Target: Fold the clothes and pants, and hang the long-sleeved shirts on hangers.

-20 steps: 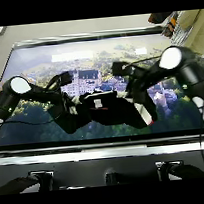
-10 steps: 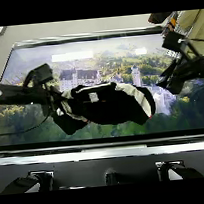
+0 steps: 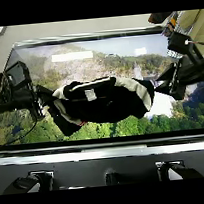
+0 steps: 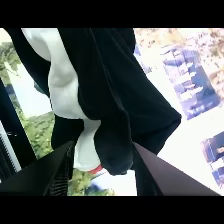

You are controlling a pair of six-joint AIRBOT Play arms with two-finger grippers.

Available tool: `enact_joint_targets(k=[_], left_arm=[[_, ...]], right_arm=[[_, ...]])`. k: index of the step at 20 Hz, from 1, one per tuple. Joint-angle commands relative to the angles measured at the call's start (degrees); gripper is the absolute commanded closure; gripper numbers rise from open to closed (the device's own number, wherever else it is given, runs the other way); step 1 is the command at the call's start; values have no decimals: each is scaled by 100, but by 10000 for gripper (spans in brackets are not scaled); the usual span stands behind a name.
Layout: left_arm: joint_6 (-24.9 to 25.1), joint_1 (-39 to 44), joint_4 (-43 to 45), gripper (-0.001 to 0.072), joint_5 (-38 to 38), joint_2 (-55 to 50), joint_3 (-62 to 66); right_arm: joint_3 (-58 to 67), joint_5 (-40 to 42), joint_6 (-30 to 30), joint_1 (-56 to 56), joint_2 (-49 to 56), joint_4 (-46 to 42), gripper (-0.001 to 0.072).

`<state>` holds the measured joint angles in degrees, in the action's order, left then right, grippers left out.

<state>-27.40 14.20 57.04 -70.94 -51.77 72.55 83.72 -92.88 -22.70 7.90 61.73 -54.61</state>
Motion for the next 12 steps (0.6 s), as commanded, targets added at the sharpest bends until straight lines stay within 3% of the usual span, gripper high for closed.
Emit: enact_joint_targets(k=[1,8,11,12], left_arm=[[-24,-4,-76,680,4,39,2],[-24,-4,-76,679,4,31,2],[-24,-4,-76,679,2,28,2],[-24,-4,-76,679,4,28,2]], right_arm=[[-44,35,330,4,120,243,272],[-42,144,435,-599,975,339,277],[-42,-44,435,-715,1128,339,382],[-42,-103,435,-702,1128,334,467]])
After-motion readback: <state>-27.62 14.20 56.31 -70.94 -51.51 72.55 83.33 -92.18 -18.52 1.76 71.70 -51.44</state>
